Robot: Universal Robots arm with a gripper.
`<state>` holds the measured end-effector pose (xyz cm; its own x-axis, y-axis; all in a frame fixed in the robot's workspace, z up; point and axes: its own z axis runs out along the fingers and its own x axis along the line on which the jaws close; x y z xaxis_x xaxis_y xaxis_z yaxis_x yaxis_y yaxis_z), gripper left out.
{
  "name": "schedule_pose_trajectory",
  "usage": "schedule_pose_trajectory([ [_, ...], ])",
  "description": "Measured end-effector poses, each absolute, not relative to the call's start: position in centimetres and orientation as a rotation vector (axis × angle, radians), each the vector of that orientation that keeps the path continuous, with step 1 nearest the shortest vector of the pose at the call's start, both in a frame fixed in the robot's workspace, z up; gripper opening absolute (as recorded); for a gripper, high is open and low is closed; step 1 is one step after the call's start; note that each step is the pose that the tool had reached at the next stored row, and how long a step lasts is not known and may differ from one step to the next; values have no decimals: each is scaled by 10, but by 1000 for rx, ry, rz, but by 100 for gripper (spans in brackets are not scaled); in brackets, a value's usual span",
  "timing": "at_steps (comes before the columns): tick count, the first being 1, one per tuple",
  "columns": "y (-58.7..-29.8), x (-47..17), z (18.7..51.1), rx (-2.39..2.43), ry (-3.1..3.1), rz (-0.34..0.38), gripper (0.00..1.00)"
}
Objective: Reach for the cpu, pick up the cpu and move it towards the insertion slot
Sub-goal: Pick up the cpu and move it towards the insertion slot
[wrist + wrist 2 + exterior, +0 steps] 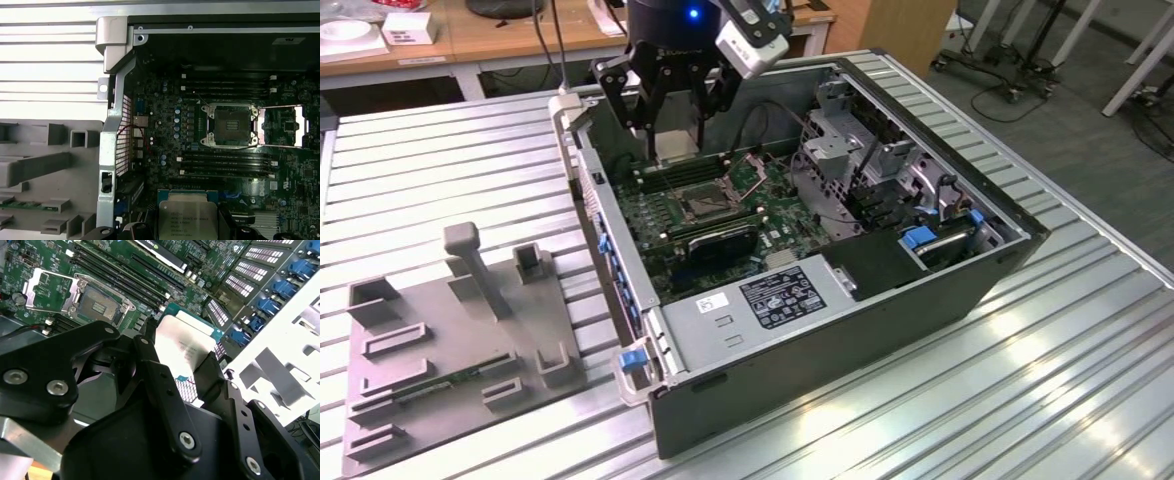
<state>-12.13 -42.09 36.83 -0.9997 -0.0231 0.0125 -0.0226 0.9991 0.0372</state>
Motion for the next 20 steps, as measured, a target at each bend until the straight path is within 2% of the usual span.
schedule_pose_trajectory([
  [20, -419, -121, 364, 36, -3128, -58, 55],
])
